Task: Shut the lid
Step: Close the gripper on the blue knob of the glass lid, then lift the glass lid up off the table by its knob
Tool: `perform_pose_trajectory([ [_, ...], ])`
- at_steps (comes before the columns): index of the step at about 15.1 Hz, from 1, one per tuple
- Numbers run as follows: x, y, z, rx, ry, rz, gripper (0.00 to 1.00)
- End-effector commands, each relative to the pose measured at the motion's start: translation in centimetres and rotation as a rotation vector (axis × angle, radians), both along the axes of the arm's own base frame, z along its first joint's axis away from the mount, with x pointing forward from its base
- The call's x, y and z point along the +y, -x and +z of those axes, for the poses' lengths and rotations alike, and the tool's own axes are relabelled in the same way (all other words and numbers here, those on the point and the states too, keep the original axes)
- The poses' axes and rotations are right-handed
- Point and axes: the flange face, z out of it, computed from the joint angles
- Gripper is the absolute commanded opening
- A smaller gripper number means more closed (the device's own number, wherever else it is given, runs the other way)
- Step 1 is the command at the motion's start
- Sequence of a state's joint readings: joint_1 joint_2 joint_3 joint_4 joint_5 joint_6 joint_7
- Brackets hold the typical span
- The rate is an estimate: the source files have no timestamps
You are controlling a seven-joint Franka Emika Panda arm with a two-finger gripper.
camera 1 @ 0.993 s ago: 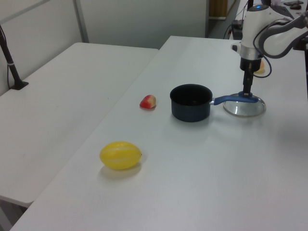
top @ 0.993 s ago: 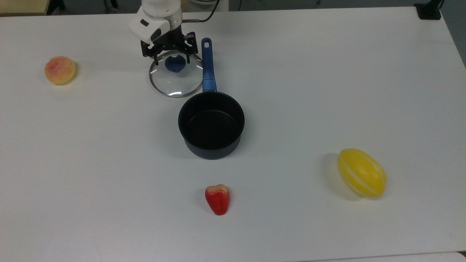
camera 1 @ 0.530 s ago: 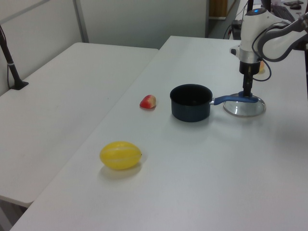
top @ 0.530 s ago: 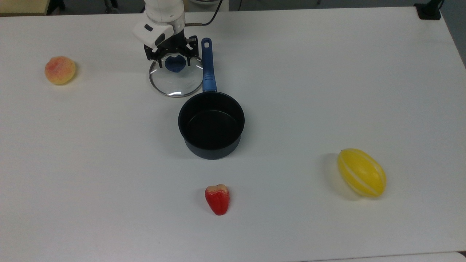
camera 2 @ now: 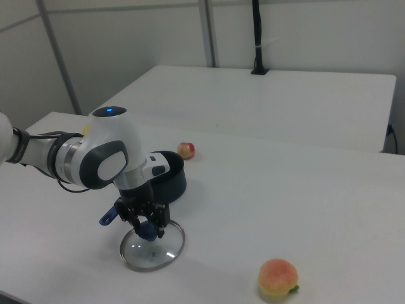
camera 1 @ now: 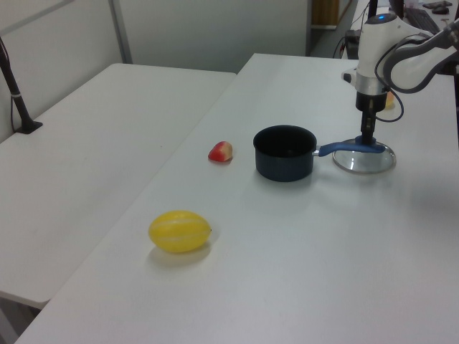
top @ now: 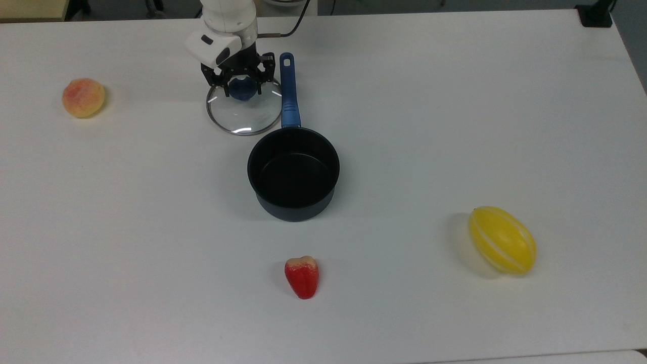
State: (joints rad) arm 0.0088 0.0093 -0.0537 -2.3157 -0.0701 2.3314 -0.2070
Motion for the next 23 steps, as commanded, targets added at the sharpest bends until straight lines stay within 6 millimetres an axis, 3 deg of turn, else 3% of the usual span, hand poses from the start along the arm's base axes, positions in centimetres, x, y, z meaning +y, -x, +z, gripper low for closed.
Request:
perform_pose_trajectory([
  [1, 0.2, 0.4, 0.4, -0.016, 0.016, -0.004, 0.00],
  [10, -2.8, -0.4, 3.6, -0.027, 0.021, 0.017, 0.00],
  [15, -6.3, -1.6, 8.4, -0.011, 0.025, 0.041, 0.00],
  [16, -6.9, -2.1, 10.3, 0.008, 0.017, 0.059, 0.00],
  [19, -6.4, -3.0, 14.7, 0.062, -0.005, 0.049, 0.00],
  [23, -3.8, -3.8, 18.4, 0.059, -0.080, -0.018, 0.00],
])
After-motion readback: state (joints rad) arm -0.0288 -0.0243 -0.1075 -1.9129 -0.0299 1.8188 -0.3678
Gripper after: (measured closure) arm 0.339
